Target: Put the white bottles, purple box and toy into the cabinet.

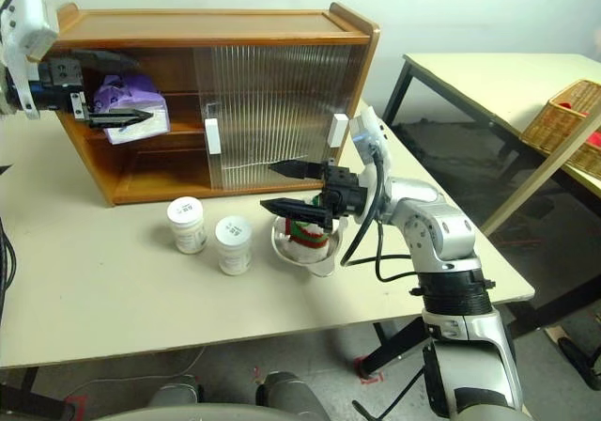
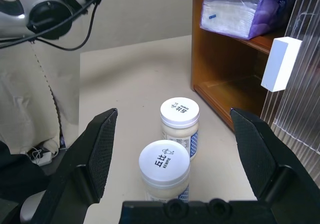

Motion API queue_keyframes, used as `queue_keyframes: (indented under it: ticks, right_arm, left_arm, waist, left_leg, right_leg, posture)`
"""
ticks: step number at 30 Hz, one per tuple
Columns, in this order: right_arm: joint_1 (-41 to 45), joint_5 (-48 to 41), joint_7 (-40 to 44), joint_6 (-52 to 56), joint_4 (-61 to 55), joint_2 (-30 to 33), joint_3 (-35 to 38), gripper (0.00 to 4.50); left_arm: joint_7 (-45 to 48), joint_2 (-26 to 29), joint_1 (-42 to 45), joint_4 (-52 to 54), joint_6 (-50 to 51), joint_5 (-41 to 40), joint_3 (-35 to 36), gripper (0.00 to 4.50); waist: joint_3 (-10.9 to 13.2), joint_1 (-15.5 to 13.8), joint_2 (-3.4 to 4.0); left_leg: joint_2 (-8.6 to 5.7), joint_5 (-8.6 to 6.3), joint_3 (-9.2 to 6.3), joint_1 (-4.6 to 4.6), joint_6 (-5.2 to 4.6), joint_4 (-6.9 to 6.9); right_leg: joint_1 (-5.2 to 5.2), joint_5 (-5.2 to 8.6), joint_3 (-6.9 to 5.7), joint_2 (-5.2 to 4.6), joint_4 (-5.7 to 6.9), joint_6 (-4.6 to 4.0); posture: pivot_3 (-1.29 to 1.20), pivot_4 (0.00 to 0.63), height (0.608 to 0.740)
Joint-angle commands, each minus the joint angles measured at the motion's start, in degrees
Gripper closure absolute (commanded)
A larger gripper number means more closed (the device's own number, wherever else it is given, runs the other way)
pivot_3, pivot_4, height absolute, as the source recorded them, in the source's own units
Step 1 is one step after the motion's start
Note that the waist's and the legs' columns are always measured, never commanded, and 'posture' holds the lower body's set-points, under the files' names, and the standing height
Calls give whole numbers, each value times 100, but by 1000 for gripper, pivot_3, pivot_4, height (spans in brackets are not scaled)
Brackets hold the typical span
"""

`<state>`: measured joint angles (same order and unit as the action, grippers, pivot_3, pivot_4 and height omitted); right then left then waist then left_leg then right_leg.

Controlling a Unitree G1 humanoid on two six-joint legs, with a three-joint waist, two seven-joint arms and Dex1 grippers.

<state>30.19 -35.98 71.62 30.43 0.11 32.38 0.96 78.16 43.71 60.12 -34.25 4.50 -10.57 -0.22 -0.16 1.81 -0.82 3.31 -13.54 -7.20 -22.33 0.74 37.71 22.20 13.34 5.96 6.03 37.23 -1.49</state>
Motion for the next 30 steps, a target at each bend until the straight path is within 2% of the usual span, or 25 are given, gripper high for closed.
queue_keyframes:
  ticks: [1, 3, 5, 14, 17, 20, 25, 30]
  right_arm:
    - [34, 10, 18, 15, -39, 34, -51, 0]
    - [18, 4, 19, 24, -49, 43, -47, 0]
    - [9, 3, 21, 29, -46, 50, -46, 0]
    - [40, 3, 41, 44, -8, 56, -57, 0]
    - [62, 8, 54, 33, 22, 46, -63, 0]
    - [63, 8, 60, 32, 46, 29, -70, 0]
    - [72, 24, 70, 21, 62, 8, -89, 0]
    - [89, 43, 104, 2, 108, 22, -79, 0]
  left_arm:
    - [-63, 21, -313, 575, 625, -309, 148, 208]
    - [-160, 49, -642, 1083, 1005, -504, 245, 582]
    - [-291, 72, -968, 1585, 1346, -670, 341, 1233]
    - [-1259, -14, -1851, 2839, 2248, -1106, 708, 4482]
    - [-2223, -319, -2311, 3106, 2624, -1021, 900, 4482]
    - [-3248, -917, -2726, 3395, 2849, -1005, 1104, 4482]
    - [-4327, -1659, -3124, 3650, 2721, -783, 1024, 4482]
    - [-4909, -1905, -3120, 3551, 2463, -678, 1104, 4482]
  waist:
    - [0, -1, 0]
    - [0, 0, 0]
    - [0, -2, 0]
    - [0, -23, 0]
    - [1, -20, 3]
    - [7, -26, 11]
    - [19, -50, -1]
    - [22, -81, -5]
  left_leg:
    - [0, 0, 2, -1, 0, 1]
    - [0, 0, 5, -2, 0, 3]
    - [-2, 0, 12, -1, 1, 5]
    - [-6, 0, 23, 21, 4, 13]
    - [-5, 0, 21, 27, 5, 9]
    - [-6, -2, 21, 41, 8, 4]
    - [-6, -5, 21, 38, 16, 7]
    - [-11, -8, 36, 53, 22, 8]
  right_leg:
    - [1, 0, -1, 2, 1, 0]
    - [1, 0, 0, 2, -1, 1]
    - [0, -1, -10, 4, 0, 2]
    - [-20, -6, -25, 6, 0, 9]
    - [-23, -4, -12, 3, 0, 5]
    - [-36, -1, 11, -2, -4, -1]
    - [-36, 1, 16, 2, -4, -4]
    - [-50, 1, -13, 10, -4, -3]
  posture:
    - [-46, 0, 740]
    - [-44, 1, 740]
    - [-42, 3, 740]
    - [-34, 6, 740]
    - [-34, 6, 740]
    - [-32, 14, 740]
    - [-32, 14, 740]
    - [-34, 9, 740]
